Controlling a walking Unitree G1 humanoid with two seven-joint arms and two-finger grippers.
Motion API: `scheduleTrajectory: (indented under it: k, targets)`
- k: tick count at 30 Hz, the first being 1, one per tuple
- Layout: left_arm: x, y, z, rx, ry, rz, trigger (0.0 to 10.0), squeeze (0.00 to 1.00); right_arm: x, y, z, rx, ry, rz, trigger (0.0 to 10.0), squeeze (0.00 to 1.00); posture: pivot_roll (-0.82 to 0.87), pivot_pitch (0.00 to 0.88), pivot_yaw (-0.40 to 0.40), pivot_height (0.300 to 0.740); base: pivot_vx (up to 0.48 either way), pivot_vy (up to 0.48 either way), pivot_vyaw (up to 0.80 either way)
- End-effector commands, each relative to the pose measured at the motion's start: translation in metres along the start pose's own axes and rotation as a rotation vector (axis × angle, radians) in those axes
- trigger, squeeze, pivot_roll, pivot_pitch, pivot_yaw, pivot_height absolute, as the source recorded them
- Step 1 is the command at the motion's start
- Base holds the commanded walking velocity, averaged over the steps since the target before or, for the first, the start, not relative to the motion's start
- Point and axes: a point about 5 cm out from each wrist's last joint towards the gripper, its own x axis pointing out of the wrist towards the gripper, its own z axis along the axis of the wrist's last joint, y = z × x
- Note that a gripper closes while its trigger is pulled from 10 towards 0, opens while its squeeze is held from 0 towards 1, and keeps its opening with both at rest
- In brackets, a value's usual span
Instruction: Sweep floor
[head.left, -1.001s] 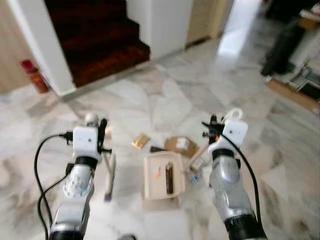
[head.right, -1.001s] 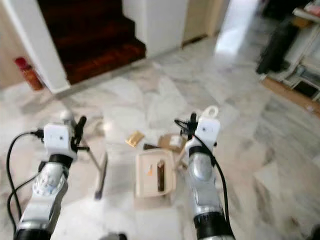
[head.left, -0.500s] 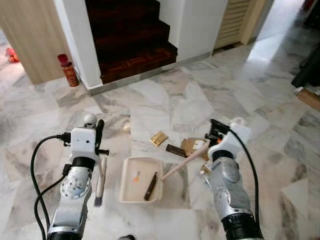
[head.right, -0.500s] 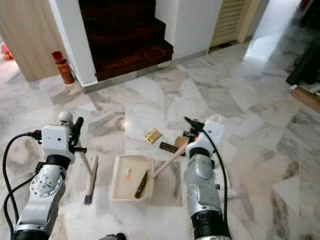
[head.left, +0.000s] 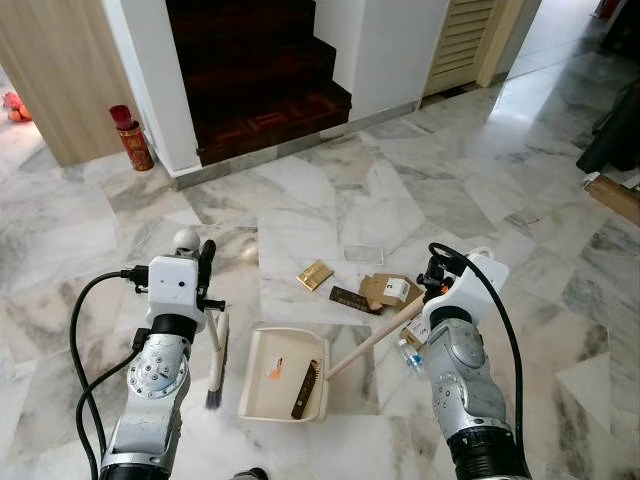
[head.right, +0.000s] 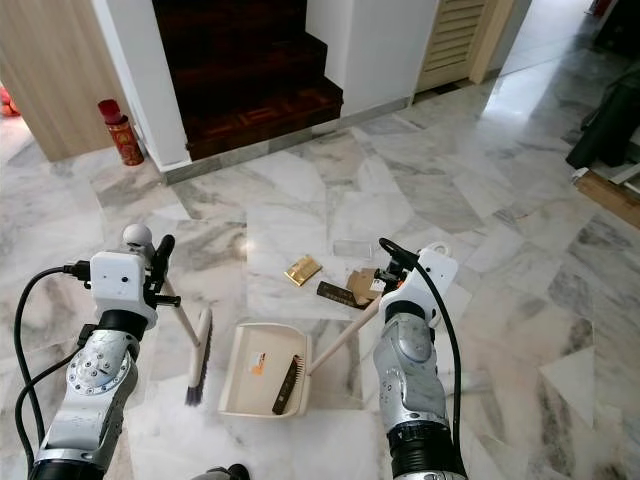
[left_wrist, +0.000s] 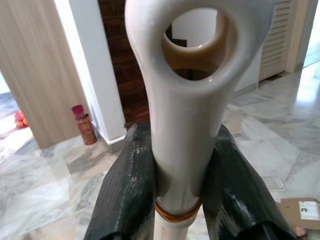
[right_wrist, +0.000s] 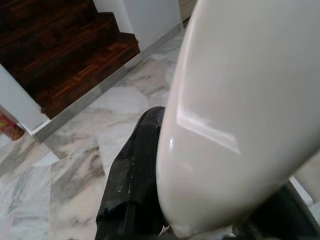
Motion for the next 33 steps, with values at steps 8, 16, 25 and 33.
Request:
scheduleTrajectory:
  k: [8, 16, 25, 33]
  targets:
    - [0.0022, 0.0022, 0.0106, 0.008, -0.049, 0.011, 10.0, 0.0, 0.0011, 0.0088, 0.0093, 0.029, -0.035, 0.046, 10.0, 0.0, 0.0, 0.065, -0.055, 0.74, 0.0, 0.276, 0.0]
    - [0.0017, 0.0024, 0.01, 0.007, -0.047, 0.014, 10.0, 0.0, 0.0012, 0.009, 0.0083, 0.015, -0.028, 0.05, 10.0, 0.0, 0.0, 0.065, -0.055, 0.74, 0.0, 0.294, 0.0]
    - [0.0016, 0.0024, 0.01, 0.006, -0.044, 0.019, 10.0, 0.0, 0.0019, 0.0073, 0.0095, 0.025, -0.029, 0.042, 10.0, 0.0, 0.0, 0.079, -0.06, 0.74, 0.0, 0.357, 0.0]
    - [0.001, 0.0026, 0.0098, 0.006, -0.041, 0.022, 10.0, 0.0, 0.0018, 0.0064, 0.0091, 0.029, -0.021, 0.041, 10.0, 0.0, 0.0, 0.085, -0.061, 0.74, 0.0, 0.385, 0.0]
